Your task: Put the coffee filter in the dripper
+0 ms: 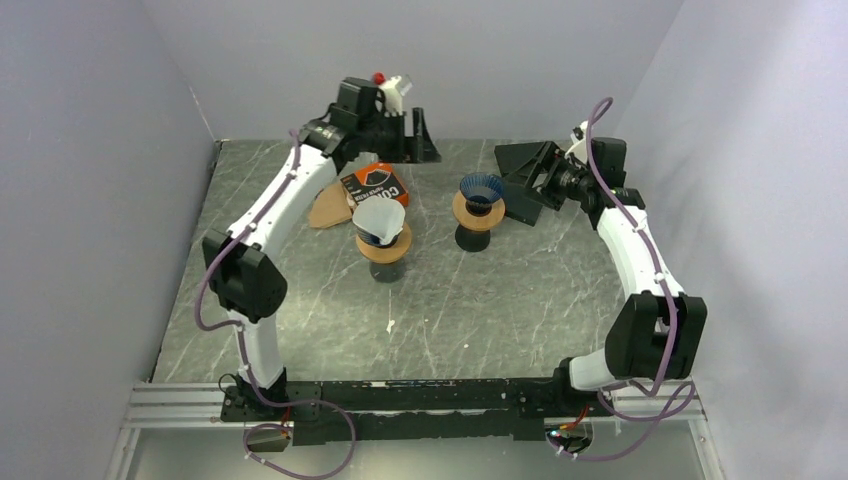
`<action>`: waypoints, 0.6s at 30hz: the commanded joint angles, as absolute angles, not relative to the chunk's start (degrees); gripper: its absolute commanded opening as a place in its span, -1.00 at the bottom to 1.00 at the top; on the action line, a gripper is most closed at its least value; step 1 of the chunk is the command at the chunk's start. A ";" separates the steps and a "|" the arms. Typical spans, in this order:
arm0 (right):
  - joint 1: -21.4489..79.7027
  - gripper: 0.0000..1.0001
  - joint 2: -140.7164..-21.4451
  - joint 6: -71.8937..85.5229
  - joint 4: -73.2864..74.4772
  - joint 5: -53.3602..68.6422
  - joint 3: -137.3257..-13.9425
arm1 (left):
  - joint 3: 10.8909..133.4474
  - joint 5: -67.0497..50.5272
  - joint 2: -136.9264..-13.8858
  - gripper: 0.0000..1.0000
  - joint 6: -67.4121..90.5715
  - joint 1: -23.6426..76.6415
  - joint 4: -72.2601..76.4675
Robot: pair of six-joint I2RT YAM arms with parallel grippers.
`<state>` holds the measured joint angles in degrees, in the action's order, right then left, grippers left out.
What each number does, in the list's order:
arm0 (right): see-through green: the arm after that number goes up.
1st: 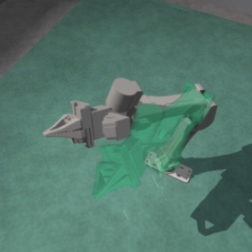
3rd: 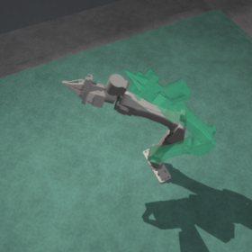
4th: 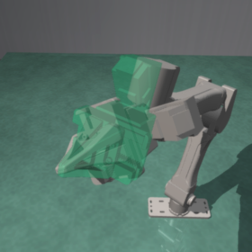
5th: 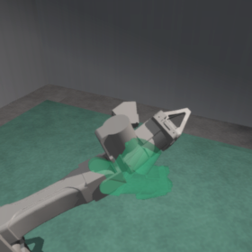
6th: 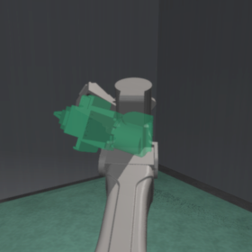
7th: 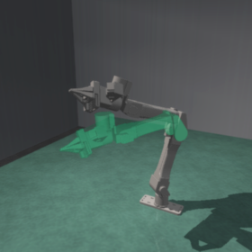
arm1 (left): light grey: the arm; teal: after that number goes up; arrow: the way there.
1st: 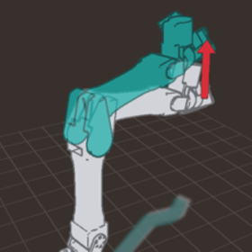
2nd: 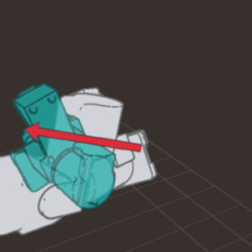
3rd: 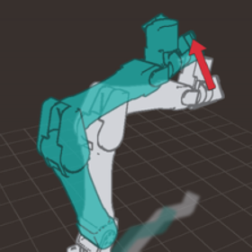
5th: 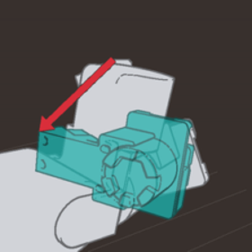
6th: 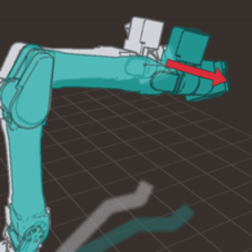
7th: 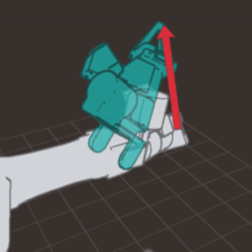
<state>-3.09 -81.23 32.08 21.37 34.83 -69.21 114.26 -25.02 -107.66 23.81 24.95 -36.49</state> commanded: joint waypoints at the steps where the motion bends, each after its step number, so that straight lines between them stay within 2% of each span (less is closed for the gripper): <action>1: -3.25 0.55 -82.50 33.71 14.91 39.29 -68.20 | 117.20 -29.75 -110.92 0.64 28.05 28.99 -33.27; 6: -3.25 0.30 -85.53 33.57 13.57 41.14 -68.33 | 121.78 -29.27 -117.37 0.59 29.22 32.65 -33.84; 15: -3.16 0.10 -88.65 33.04 12.34 42.89 -67.65 | 120.21 -26.40 -120.44 0.41 28.11 34.30 -30.52; 18: -3.00 0.03 -89.59 33.10 11.79 44.12 -67.21 | 120.84 -27.09 -121.39 0.29 26.87 34.39 -31.43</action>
